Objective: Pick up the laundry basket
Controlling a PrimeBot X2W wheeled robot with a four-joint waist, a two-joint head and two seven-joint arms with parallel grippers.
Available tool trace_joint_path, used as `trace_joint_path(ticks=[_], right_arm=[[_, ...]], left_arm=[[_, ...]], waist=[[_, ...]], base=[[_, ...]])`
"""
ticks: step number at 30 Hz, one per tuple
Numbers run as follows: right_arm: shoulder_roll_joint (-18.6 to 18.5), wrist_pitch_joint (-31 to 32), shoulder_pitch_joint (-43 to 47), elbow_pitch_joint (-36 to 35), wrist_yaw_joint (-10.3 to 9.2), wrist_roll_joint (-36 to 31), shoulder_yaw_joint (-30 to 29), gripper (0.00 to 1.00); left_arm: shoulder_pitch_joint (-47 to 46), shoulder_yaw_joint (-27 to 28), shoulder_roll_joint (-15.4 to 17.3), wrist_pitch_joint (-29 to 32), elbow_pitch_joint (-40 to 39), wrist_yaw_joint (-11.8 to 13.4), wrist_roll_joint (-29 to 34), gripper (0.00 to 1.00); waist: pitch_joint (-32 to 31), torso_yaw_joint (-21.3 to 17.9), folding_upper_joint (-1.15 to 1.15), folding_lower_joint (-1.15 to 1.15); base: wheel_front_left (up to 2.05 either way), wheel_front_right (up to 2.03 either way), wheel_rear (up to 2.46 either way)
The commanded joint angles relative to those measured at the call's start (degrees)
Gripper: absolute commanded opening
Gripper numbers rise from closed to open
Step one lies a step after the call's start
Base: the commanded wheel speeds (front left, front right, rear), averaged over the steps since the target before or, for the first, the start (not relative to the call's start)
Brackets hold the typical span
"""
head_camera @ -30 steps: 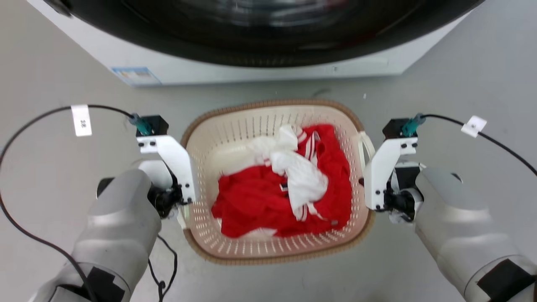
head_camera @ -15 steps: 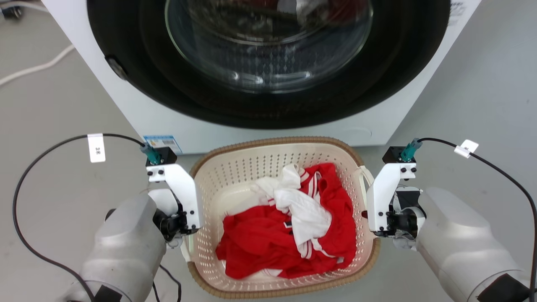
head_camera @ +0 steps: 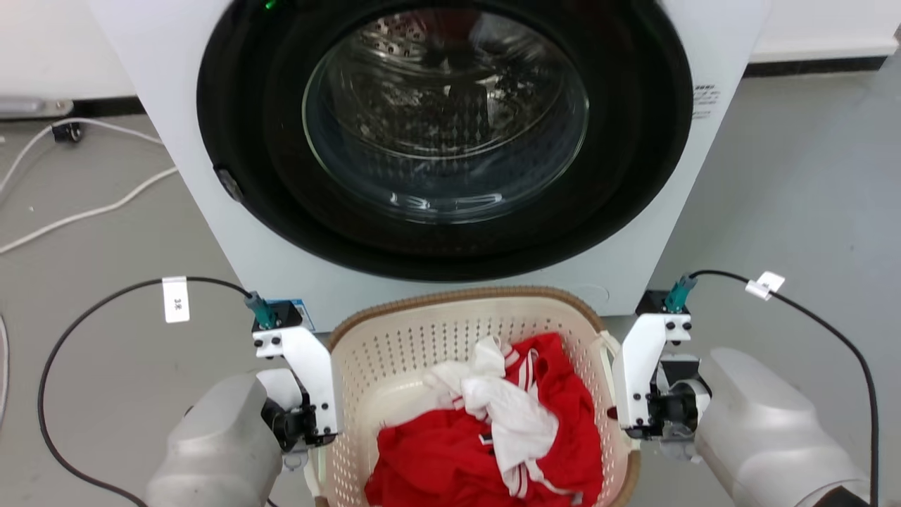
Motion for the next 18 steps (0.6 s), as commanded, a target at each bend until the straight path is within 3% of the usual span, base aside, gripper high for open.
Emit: trace_joint_path(ticks=[1,18], right_arm=[[1.0,0.4,1.0,-0.2,0.64,0.6,0.0,0.0],[1.6,3.1,3.7,0.4,0.64,1.6,-0.3,0.0]], left_arm=[[1.0,-0.3,-1.0,0.2,-0.2,-0.4,-0.4,0.0],[4.0,-1.4,-2.2,0.7,0.4,-0.4,-1.7,0.0]], waist=[[-1.5,-0.2,0.0,0.01],[-5.3,0.0,0.0,0.01]], base=[[0.0,0.0,0.0],[0.0,0.0,0.0]])
